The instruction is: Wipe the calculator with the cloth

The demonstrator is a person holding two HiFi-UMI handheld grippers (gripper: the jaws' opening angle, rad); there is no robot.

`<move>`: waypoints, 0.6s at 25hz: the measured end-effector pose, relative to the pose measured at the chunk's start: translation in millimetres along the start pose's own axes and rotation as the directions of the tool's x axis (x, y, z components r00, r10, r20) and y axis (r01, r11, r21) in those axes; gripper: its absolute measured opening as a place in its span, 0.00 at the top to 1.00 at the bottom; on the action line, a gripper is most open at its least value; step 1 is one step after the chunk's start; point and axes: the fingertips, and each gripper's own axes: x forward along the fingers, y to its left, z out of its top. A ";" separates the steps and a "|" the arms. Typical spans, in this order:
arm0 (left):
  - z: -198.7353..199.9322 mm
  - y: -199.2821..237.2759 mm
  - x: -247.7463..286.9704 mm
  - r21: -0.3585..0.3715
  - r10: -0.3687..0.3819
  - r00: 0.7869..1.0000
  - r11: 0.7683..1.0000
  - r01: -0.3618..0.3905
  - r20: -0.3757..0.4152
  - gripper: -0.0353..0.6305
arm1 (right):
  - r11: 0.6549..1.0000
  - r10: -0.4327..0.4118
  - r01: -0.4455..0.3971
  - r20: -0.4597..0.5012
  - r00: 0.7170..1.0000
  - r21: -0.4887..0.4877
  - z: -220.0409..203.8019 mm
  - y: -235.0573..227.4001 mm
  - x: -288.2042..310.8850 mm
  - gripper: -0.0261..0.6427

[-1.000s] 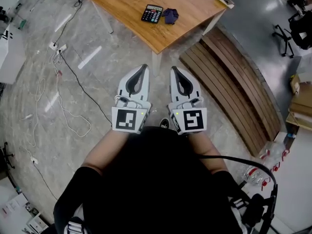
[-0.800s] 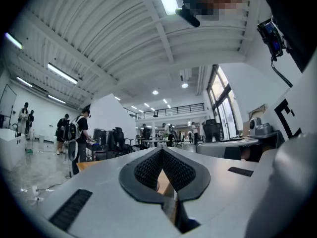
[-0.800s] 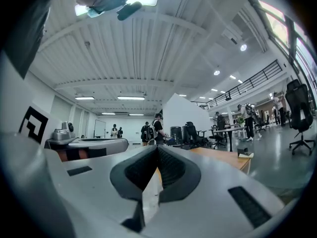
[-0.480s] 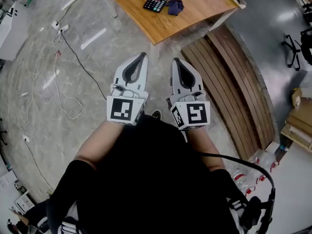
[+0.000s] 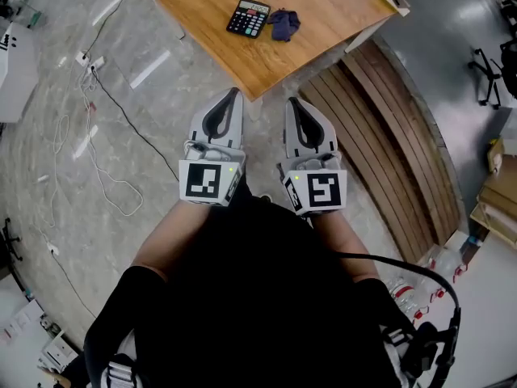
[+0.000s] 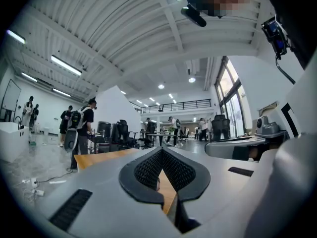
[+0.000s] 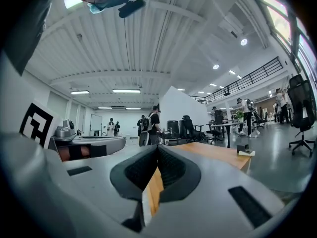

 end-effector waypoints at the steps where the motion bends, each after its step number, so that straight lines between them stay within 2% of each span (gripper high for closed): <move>1: -4.7 9.1 14.3 -0.005 -0.006 1.000 1.000 0.006 -0.005 0.94 | 1.000 -0.007 0.007 -0.004 1.000 -0.004 -2.0 -4.6 14.8 0.94; 10: -26.8 97.5 137.0 -0.035 -0.077 0.996 0.997 0.075 -0.054 0.94 | 0.998 -0.066 0.066 -0.049 0.997 -0.011 -7.0 -45.1 157.7 0.94; 15: -38.9 139.9 194.0 -0.075 -0.116 0.989 0.991 0.109 -0.092 0.94 | 0.996 -0.084 0.082 -0.094 0.992 -0.016 -19.5 -59.8 232.4 0.94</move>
